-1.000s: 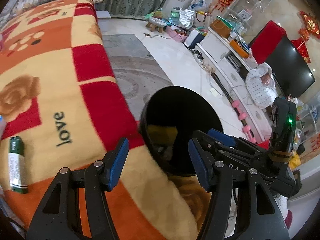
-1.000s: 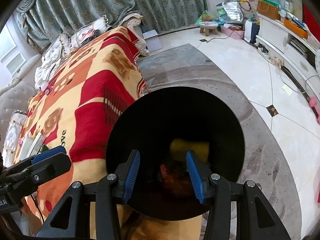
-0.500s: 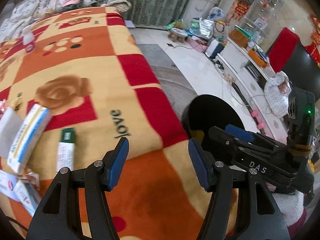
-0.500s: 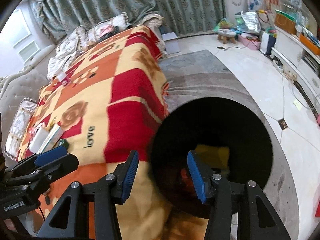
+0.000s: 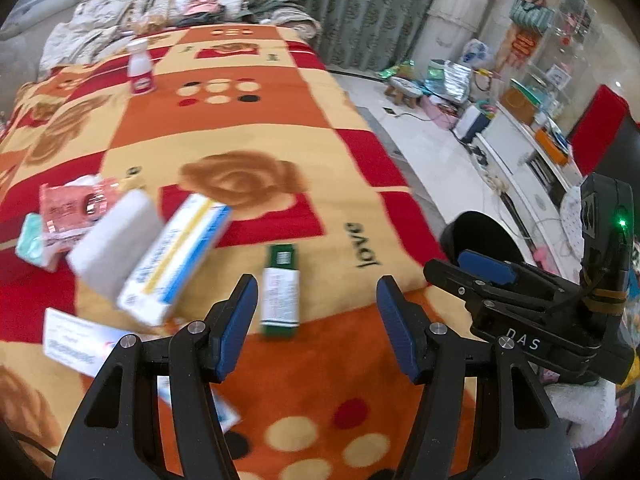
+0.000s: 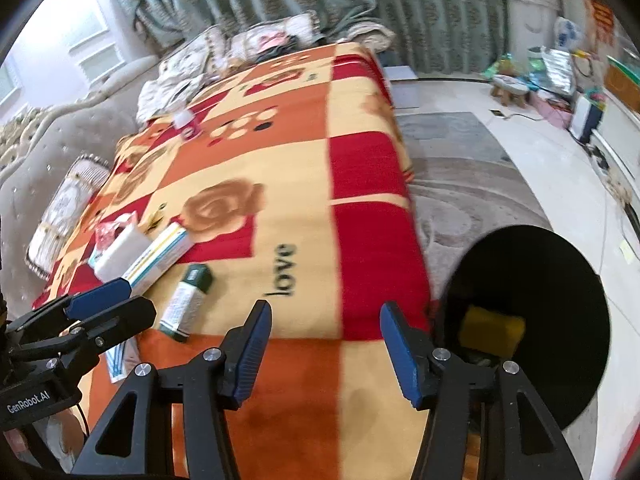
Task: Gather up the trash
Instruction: 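Bring both open tools back to the trash pile on the blanket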
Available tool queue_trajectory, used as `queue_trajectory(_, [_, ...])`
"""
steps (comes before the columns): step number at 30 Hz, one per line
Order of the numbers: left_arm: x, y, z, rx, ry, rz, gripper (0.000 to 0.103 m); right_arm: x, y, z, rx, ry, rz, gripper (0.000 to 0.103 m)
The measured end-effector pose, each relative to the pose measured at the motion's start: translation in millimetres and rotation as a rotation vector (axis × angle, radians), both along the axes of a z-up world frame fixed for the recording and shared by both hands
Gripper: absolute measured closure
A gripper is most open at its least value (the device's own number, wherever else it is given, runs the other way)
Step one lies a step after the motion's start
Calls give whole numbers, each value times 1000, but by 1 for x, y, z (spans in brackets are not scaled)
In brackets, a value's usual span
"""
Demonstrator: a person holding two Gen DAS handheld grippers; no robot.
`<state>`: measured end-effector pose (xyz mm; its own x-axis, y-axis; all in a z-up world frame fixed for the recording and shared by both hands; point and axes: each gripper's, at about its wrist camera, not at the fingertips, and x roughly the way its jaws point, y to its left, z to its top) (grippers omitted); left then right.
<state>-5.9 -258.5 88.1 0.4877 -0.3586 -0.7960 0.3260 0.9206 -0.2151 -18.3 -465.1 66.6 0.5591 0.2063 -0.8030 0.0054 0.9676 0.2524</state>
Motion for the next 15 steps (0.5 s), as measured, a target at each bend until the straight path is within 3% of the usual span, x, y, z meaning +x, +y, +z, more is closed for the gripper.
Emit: queue_trajectory(15, [10,116,-11,6,34,198,42,28,99,2,-12,5,193,47])
